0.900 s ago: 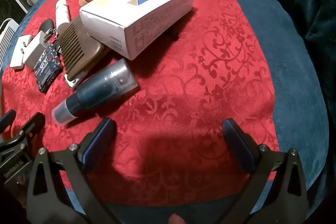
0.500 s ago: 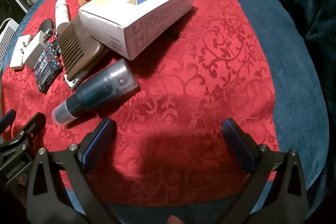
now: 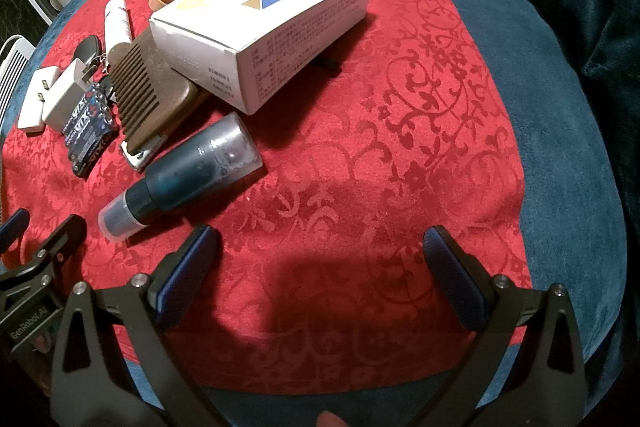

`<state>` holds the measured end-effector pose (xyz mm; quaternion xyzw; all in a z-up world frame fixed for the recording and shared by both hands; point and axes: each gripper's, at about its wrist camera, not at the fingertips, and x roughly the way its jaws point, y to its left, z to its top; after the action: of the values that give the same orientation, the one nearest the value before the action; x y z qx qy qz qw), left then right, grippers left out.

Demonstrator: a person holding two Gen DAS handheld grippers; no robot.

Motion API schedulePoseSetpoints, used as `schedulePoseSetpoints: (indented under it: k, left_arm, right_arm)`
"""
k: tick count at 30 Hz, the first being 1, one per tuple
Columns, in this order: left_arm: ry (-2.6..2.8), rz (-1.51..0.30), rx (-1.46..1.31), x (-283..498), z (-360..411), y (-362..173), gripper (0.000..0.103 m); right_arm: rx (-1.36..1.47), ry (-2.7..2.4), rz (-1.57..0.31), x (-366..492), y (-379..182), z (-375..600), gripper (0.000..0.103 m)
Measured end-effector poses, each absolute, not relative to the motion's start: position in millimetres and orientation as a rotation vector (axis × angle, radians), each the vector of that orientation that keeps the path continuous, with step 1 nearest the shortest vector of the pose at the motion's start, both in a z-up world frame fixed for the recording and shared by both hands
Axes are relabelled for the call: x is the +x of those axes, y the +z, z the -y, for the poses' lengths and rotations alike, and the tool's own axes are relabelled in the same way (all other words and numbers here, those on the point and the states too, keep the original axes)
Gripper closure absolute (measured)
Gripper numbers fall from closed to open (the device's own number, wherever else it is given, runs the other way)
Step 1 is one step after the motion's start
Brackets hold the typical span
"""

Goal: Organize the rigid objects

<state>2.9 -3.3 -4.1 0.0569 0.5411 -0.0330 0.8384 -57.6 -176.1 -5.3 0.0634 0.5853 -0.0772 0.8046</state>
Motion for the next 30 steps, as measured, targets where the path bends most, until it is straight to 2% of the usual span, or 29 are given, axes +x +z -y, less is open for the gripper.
schedulePoseSetpoints:
  k: [17,21,30]
  left_arm:
    - [-0.066,-1.065,0.035,-12,-25,21,0.001]
    - [-0.048,-1.11,-0.033,-6,-42,15,0.001]
    - [-0.036,-1.145,0.067,-5,-39,5,0.0]
  right_arm:
    - [0.09,-0.134,-1.186,-75,11,187,0.0]
    - [0.088,-0.119,-1.214,-80,7,190,0.0]
    - [0.088,-0.112,-1.229,-81,0,186,0.0]
